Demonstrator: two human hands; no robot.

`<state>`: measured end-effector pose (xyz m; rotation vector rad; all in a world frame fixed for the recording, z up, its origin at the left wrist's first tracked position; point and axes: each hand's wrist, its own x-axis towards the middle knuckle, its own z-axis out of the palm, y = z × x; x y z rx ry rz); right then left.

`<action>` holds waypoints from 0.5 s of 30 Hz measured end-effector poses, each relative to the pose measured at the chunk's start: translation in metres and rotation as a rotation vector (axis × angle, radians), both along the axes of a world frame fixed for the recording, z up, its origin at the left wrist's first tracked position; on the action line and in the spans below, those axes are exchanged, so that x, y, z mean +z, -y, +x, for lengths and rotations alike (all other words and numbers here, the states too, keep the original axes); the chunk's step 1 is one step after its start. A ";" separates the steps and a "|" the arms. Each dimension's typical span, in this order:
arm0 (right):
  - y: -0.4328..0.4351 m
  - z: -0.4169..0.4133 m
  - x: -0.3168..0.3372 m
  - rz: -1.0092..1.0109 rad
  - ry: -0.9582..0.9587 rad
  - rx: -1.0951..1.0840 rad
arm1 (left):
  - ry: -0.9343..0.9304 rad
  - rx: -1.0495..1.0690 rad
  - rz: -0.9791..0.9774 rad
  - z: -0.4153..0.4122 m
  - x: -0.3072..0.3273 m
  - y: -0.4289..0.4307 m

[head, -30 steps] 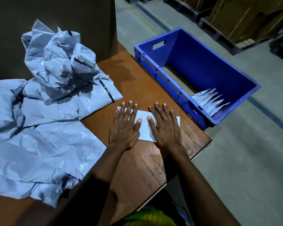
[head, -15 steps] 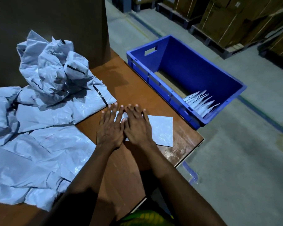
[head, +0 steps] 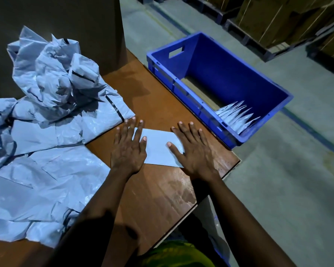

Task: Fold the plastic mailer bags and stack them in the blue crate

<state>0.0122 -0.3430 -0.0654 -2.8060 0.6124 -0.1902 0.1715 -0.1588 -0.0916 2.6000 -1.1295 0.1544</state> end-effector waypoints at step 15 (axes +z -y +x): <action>0.046 0.008 0.061 0.311 -0.283 -0.005 | -0.346 -0.340 0.106 -0.007 0.048 0.015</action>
